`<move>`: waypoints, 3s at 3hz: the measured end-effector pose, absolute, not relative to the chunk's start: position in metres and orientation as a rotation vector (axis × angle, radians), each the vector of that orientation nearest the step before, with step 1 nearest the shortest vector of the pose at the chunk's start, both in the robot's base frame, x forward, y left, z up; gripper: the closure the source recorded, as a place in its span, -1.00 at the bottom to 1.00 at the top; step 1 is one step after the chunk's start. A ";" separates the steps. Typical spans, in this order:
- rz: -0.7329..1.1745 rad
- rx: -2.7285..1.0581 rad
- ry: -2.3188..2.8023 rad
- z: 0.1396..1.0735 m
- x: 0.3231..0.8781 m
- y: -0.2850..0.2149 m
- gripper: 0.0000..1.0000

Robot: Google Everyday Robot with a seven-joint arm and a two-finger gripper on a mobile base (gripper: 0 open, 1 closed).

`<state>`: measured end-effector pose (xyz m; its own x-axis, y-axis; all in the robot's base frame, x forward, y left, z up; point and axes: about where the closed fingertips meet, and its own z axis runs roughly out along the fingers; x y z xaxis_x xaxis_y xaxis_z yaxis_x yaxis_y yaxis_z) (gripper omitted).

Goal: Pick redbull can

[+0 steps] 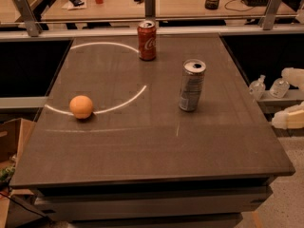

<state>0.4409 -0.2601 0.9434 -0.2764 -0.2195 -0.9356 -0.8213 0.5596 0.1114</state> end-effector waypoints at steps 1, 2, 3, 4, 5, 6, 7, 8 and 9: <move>0.716 -0.865 1.774 0.946 0.443 -0.253 -1.00; 0.587 -0.901 1.726 0.938 0.451 -0.242 -1.00; 0.482 -0.902 1.657 0.925 0.474 -0.238 -1.00; 0.473 -0.889 1.587 0.914 0.498 -0.237 -1.00; 0.528 -0.869 1.557 0.906 0.517 -0.230 -1.00; 0.594 -0.868 1.548 0.897 0.531 -0.215 -1.00; 0.657 -0.877 1.542 0.891 0.540 -0.198 -1.00; 0.713 -0.895 1.525 0.883 0.550 -0.180 -1.00; 0.756 -0.921 1.498 0.881 0.560 -0.163 -1.00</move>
Offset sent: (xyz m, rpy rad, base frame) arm 0.0339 0.0223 -0.0136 -0.2065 -0.3461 -0.1197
